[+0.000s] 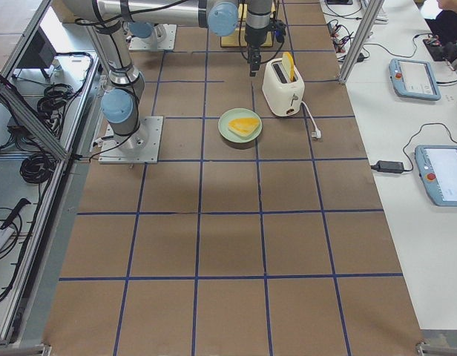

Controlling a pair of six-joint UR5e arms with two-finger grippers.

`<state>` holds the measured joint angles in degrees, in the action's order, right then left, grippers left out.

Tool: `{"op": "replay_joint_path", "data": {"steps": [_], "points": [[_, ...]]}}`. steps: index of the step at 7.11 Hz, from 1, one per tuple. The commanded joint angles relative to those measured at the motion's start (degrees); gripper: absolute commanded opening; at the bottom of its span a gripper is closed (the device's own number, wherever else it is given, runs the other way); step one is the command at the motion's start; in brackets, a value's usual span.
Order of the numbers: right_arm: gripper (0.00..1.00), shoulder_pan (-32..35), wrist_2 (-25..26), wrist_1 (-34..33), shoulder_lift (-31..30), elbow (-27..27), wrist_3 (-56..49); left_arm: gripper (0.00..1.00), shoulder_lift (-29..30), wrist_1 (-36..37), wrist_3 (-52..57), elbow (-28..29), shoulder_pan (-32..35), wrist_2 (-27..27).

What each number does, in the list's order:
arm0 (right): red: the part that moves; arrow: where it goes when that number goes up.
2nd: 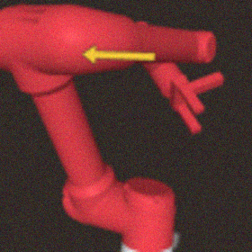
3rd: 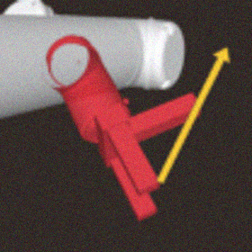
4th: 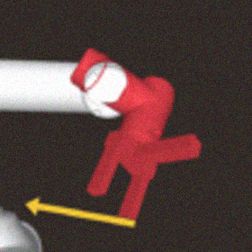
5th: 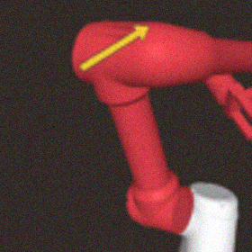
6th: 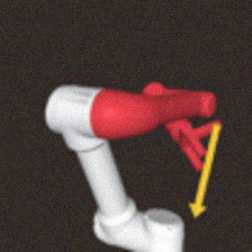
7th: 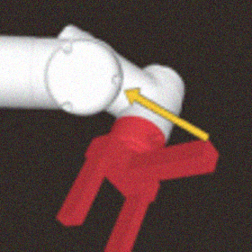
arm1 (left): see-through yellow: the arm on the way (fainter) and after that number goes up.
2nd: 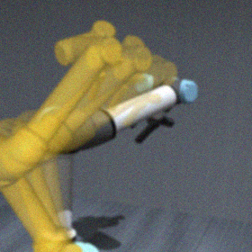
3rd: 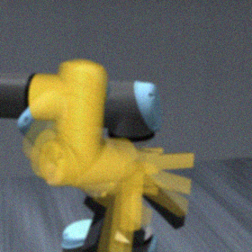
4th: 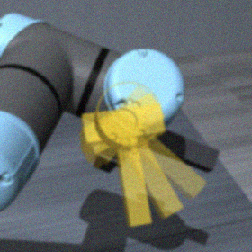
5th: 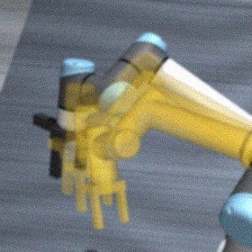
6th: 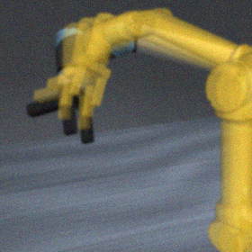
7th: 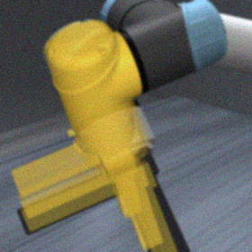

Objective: Press toaster with right arm
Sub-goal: 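Move the right gripper toward the side lever of the white toaster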

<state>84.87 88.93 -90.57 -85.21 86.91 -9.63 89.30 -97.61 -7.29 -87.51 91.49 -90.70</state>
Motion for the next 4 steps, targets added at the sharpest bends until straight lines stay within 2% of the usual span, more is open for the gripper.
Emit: {"op": "replay_joint_path", "data": {"steps": [1,2,4], "points": [[0.02,-4.5,-7.1,1.4,6.4,-7.5,-5.9,1.0,0.0,0.0,0.0,0.1,0.0,0.0],[0.02,-5.0,-9.5,1.4,9.3,-10.2,-7.2,1.0,0.0,0.0,0.0,0.0,0.0,0.0],[0.02,-5.8,-14.5,0.5,14.4,-11.7,-9.4,1.0,0.0,0.0,0.0,0.1,0.0,0.0]]}}
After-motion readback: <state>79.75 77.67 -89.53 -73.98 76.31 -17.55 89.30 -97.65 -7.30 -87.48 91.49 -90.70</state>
